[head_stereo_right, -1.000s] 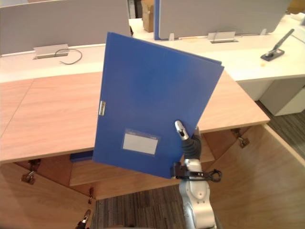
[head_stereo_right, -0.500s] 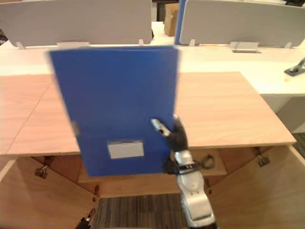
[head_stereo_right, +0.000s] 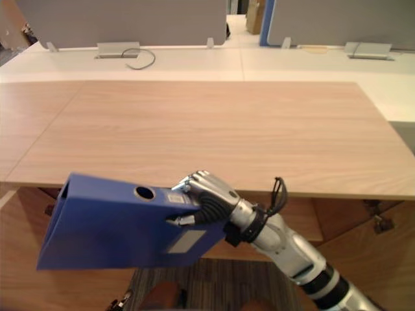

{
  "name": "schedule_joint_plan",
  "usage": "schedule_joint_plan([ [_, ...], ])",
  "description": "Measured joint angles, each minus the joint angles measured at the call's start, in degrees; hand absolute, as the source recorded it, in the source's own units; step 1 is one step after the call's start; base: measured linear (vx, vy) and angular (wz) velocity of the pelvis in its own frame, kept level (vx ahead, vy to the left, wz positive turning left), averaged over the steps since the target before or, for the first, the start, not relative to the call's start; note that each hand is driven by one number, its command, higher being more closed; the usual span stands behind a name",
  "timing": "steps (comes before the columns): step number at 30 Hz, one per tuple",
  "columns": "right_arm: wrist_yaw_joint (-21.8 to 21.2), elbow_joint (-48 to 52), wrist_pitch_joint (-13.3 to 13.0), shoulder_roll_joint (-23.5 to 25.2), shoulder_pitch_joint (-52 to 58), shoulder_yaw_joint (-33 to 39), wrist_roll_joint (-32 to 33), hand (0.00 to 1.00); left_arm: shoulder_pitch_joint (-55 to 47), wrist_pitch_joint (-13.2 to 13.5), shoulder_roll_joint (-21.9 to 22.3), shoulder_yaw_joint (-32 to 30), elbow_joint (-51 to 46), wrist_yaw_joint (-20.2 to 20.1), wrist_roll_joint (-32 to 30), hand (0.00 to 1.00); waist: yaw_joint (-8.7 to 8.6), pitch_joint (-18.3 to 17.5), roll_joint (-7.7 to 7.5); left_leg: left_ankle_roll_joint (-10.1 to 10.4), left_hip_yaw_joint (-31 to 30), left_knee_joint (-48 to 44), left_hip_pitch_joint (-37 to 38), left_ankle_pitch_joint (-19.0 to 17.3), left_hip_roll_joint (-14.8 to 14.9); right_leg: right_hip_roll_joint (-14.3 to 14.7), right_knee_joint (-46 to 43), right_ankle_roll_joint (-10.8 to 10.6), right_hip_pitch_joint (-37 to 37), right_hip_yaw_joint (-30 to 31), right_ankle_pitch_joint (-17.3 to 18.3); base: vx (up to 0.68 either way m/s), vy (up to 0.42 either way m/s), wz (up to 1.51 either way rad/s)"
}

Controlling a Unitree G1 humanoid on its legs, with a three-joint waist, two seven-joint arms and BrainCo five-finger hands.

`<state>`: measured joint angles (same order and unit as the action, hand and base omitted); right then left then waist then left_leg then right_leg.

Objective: Walk over to the cabinet, pick up the folder, carry it to the office cabinet, place the folder inside the office cabinet, then close the office cabinet door

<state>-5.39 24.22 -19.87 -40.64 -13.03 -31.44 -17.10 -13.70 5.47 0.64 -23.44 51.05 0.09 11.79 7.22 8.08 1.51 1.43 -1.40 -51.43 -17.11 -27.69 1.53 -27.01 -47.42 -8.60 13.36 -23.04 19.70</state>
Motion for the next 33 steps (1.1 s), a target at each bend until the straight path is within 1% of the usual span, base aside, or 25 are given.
schedule_joint_plan([
  [1,-0.39,0.12,-0.52,-0.93,0.08,-0.99,-0.69,1.0,0.15,0.0,-0.16,0.09,-0.01,-0.13,0.0,0.0,0.02,0.36,-0.09,-0.04,-0.38,-0.63,-0.53,-0.14,-0.27,-0.26,-0.56,-0.06,0.27,0.03,0.44,-0.14,-0.002,0.24],
  [3,-3.32,-1.37,-0.59,-4.53,0.56,-5.37,-3.75,1.0,0.25,0.0,-0.48,0.68,-0.04,-0.54,0.0,0.0,0.15,1.41,-0.07,-0.51,-0.76,-2.57,-2.3,-1.29,-0.45,-0.85,-3.01,-0.1,1.87,0.51,1.75,-0.15,-0.005,0.18],
  [4,-3.95,-2.09,-0.56,-5.39,0.63,-6.2,-4.62,1.0,0.25,-0.01,-0.55,0.73,-0.08,-0.55,0.0,0.0,0.14,1.62,-0.05,-0.42,-0.89,-3.22,-3.02,-1.69,-0.45,-0.96,-3.59,-0.29,2.37,0.62,2.16,-0.16,0.001,0.12],
  [6,-5.25,-5.0,-0.52,-8.2,1.76,-6.42,-6.92,1.0,-0.18,-0.05,-0.83,1.34,-1.52,-0.52,0.02,0.0,0.33,2.73,0.03,-0.75,-1.06,-5.91,-5.29,-2.84,-0.46,-1.32,-6.64,-0.38,4.77,1.57,3.21,-0.17,0.002,0.08],
  [8,-5.0,-7.5,-0.51,-8.89,1.71,-5.43,-7.63,1.0,-0.86,-0.04,-1.08,2.02,-3.23,-0.36,0.47,0.0,0.15,3.14,0.06,-0.85,-1.07,-8.01,-7.31,-3.49,-0.64,-1.73,-8.96,-0.33,7.22,2.75,3.91,-0.16,0.008,-0.03],
  [11,-4.17,-11.94,-0.23,-8.97,1.58,-3.05,-10.07,1.0,-1.0,0.26,-1.08,4.32,-5.58,0.67,1.97,0.0,-0.3,4.22,0.56,-1.02,-1.14,-11.83,-11.03,-4.08,-1.29,-3.08,-13.05,-0.06,11.08,4.28,4.96,-0.12,0.01,0.06],
  [12,-3.84,-13.51,0.14,-8.97,1.63,-2.05,-11.21,1.0,-0.83,0.45,-1.04,5.25,-6.13,0.8,2.02,0.0,-0.32,4.69,1.03,-1.16,-1.05,-13.43,-12.49,-4.33,-1.27,-3.29,-14.52,-0.05,12.5,4.68,5.08,-0.11,0.024,0.05],
  [13,-2.8,-15.8,1.04,-8.96,1.56,-0.26,-13.26,1.0,-0.07,0.66,-1.15,6.71,-6.94,1.16,2.02,0.0,-0.35,6.18,1.4,-1.11,-1.01,-16.1,-14.78,-4.72,-1.38,-3.93,-17.32,-0.21,15.06,5.72,5.57,-0.14,0.046,0.04],
  [14,-2.36,-16.51,1.48,-8.89,1.57,0.52,-13.99,1.0,0.28,0.65,-1.06,6.91,-7.2,1.3,2.03,0.0,-0.3,6.68,1.34,-1.06,-0.84,-17.06,-15.86,-4.81,-1.51,-4.26,-18.41,-0.14,16.36,6.27,5.8,-0.12,0.046,0.1],
  [16,-1.23,-17.21,3.26,-8.55,1.64,3.4,-18.42,1.0,1.71,0.66,-0.92,6.94,-7.96,2.34,2.28,0.0,-0.39,8.71,1.4,-1.11,-0.58,-20.69,-19.89,-5.21,-2.2,-5.59,-22.72,-0.13,20.96,8.22,6.84,-0.12,0.037,0.09],
  [17,-1.13,-17.2,3.68,-8.38,1.61,3.98,-18.86,1.0,1.97,0.65,-0.95,6.88,-8.21,2.62,2.37,0.0,-0.36,9.09,1.42,-1.11,-0.48,-21.51,-21.02,-5.33,-2.19,-5.7,-23.67,-0.07,22.23,8.71,7.07,-0.12,0.028,0.04],
  [18,-0.99,-17.28,4.64,-7.05,1.76,6.31,-19.15,1.0,2.45,0.67,-0.96,6.71,-9.13,3.26,2.53,0.0,-0.38,9.83,1.36,-1.11,-0.29,-23.32,-23.7,-5.86,-2.14,-6.0,-25.75,0.16,25.21,9.68,7.62,-0.07,0.016,0.01],
  [19,-0.98,-17.29,4.7,-6.59,1.87,7.0,-19.25,1.0,2.57,0.67,-0.98,6.69,-9.14,3.33,2.53,0.0,-0.41,9.93,1.38,-1.04,-0.27,-23.65,-24.21,-5.91,-2.12,-6.04,-26.09,0.14,25.71,9.82,7.7,-0.06,0.007,0.01],
  [20,-0.48,-17.3,5.56,-4.21,1.96,10.28,-18.91,1.0,3.2,0.65,-0.97,6.43,-9.15,3.84,2.54,0.0,-0.48,10.85,1.44,-0.86,-0.15,-24.79,-25.22,-6.03,-2.08,-6.13,-27.38,0.2,27.27,10.55,7.96,-0.03,0.001,-0.01],
  [21,0.9,-17.3,7.24,-1.46,1.95,13.79,-16.79,1.0,3.58,0.63,-0.92,6.29,-9.22,4.79,2.7,0.0,-0.48,10.94,1.43,-0.85,-0.03,-25.73,-26.91,-6.09,-2.01,-6.16,-28.43,0.28,28.99,11.14,8.07,-0.03,0.001,-0.03],
  [22,1.63,-17.29,7.95,0.16,1.88,16.04,-15.04,1.0,3.74,0.62,-0.91,6.24,-9.45,5.18,2.91,0.0,-0.46,11.0,1.42,-0.85,0.03,-26.1,-27.41,-6.09,-1.99,-6.15,-28.84,0.35,29.81,11.43,8.1,0.02,-0.003,-0.05],
  [23,3.75,-17.29,9.54,3.69,1.05,21.17,-10.67,1.0,4.03,0.63,-0.86,6.15,-10.32,5.78,3.54,0.0,-0.37,11.37,1.37,-0.93,0.31,-26.92,-28.81,-6.04,-1.91,-6.08,-29.77,0.45,31.6,12.33,8.06,0.03,-0.003,-0.07],
  [24,7.19,-17.32,11.38,6.49,-0.58,25.57,-4.27,1.0,4.18,0.66,-0.75,6.12,-11.44,6.57,4.43,0.0,-0.4,11.91,1.43,-1.12,0.55,-27.87,-29.99,-5.95,-1.86,-6.06,-30.64,0.47,33.29,13.19,8.06,0.04,-0.003,-0.08],
  [25,8.92,-17.33,12.16,7.88,-1.61,27.95,-1.37,1.0,4.35,0.66,-0.75,6.04,-11.81,6.9,4.65,0.0,-0.41,12.18,1.41,-1.12,0.71,-28.21,-30.46,-5.95,-1.86,-6.05,-31.07,0.47,34.16,13.64,8.06,0.04,-0.004,-0.06],
  [26,12.14,-17.48,13.41,10.26,-3.92,31.98,3.7,1.0,4.55,0.67,-0.54,5.33,-12.42,7.29,5.22,0.0,-0.5,12.27,1.42,-1.12,0.92,-28.91,-31.93,-5.95,-1.84,-6.0,-31.71,0.48,35.92,14.29,8.05,0.05,-0.009,-0.04],
  [27,15.21,-18.4,14.07,11.62,-6.16,35.21,7.68,1.0,4.74,0.66,-0.28,4.36,-13.17,7.54,5.86,0.0,-0.52,12.48,1.4,-1.11,1.07,-29.53,-32.98,-5.95,-1.86,-5.91,-32.29,0.48,37.33,14.99,8.04,0.04,-0.008,-0.04],
  [29,17.66,-21.05,14.99,11.68,-8.69,37.98,11.63,1.0,5.16,0.69,0.07,3.95,-13.98,8.1,6.47,0.0,-0.4,13.11,1.66,-1.1,1.19,-30.19,-34.15,-5.96,-1.85,-5.62,-32.94,0.48,38.69,15.79,8.05,0.04,-0.018,-0.02],
  [30,19.59,-23.61,15.39,11.71,-10.28,39.87,19.6,1.0,5.62,0.69,0.34,3.92,-14.57,8.92,7.43,0.0,-0.05,13.29,1.64,-1.08,1.18,-30.8,-35.98,-5.96,-1.78,-5.36,-33.51,0.48,40.64,16.25,8.05,0.04,-0.03,0.0],
  [31,20.11,-24.58,15.49,11.74,-10.71,40.67,23.14,1.0,5.85,0.69,0.42,3.92,-14.67,9.17,8.09,0.0,0.03,13.34,1.67,-1.08,1.1,-31.04,-36.76,-5.96,-1.66,-5.17,-33.7,0.48,41.37,16.32,8.05,0.05,-0.037,0.0],
  [33,20.4,-27.33,15.5,11.74,-12.41,43.35,36.71,1.0,6.47,0.64,1.1,3.91,-14.64,9.69,9.41,0.0,0.21,13.84,2.23,-0.92,0.9,-31.84,-38.45,-6.03,-1.28,-4.75,-34.25,0.51,42.96,16.37,8.07,0.05,-0.032,-0.02],
])
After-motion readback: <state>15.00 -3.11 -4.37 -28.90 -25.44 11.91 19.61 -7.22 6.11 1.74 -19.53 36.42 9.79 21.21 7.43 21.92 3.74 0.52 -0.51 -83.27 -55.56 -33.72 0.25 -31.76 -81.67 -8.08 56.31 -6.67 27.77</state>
